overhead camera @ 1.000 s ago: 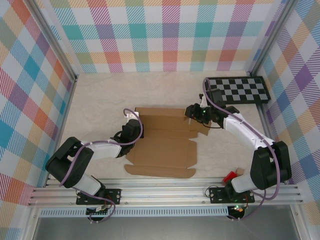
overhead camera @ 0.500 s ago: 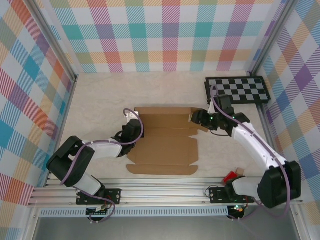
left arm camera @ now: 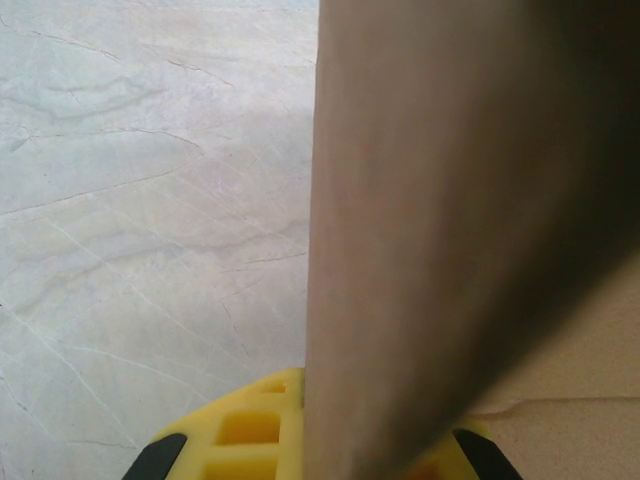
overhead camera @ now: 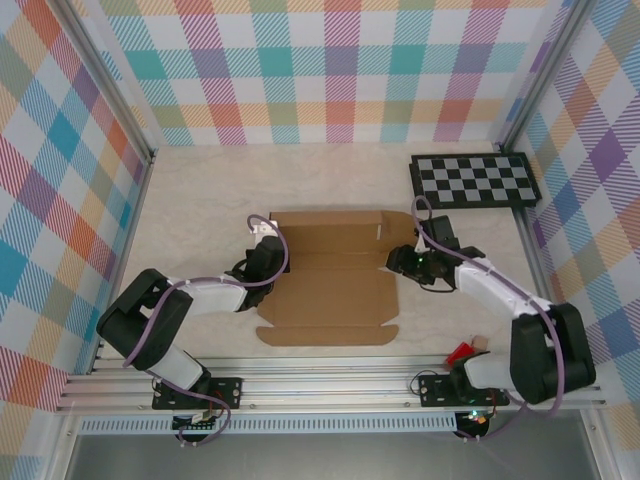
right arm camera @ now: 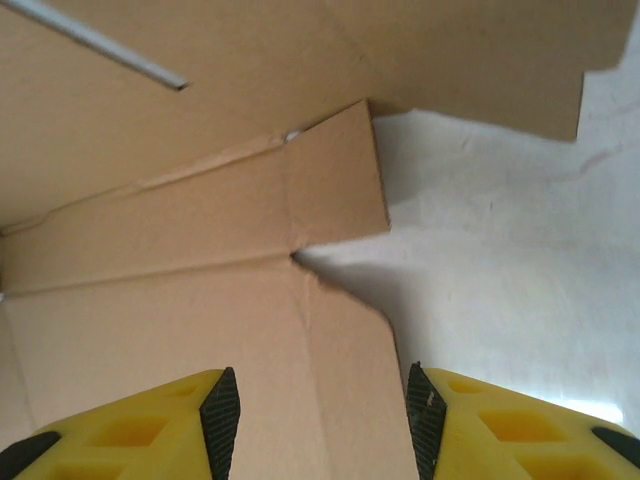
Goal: Fold the paper box
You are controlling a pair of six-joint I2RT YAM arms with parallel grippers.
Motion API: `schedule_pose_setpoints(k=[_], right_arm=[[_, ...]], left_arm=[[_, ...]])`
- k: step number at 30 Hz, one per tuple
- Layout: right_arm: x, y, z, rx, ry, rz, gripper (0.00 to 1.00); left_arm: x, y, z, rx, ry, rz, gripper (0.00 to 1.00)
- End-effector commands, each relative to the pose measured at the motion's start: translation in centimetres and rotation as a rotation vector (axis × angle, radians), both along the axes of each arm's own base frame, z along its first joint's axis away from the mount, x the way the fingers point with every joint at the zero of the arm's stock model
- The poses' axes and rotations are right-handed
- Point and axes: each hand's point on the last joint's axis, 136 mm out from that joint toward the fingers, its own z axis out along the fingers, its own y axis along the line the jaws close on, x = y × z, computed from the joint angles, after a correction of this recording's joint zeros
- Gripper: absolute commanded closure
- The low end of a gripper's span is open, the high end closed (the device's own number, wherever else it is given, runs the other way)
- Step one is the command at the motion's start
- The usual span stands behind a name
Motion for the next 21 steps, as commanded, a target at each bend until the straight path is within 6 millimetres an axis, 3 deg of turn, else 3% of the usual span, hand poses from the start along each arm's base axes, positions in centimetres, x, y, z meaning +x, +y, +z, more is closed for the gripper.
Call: schedule_pose_setpoints(k=[1,7,14,21], right_arm=[[3.5,-0.4,0.3,-0.012,-0.153,-0.044,0.49],[5.7,-0.6,-0.5,-0.017,-0.196,-0.048,0.48],[5.9,0.2,-3.0,0.023,-0.14,-0.028,0.49],[7.0,2.1,-2.5,0.109,-0.221,0.035,0.54]], left_arm=[[-0.4,0.2,-1.2,0.026,0.043,0.009,1.0],[-0.3,-0.1,-1.2,0.03,0.046,-0.01,1.0],[-0.4,-0.2,-1.2,0.027,0.05,-0.019,1.0],[-0.5,-0.3,-1.4,0.023,0.065,-0.019,1.0]])
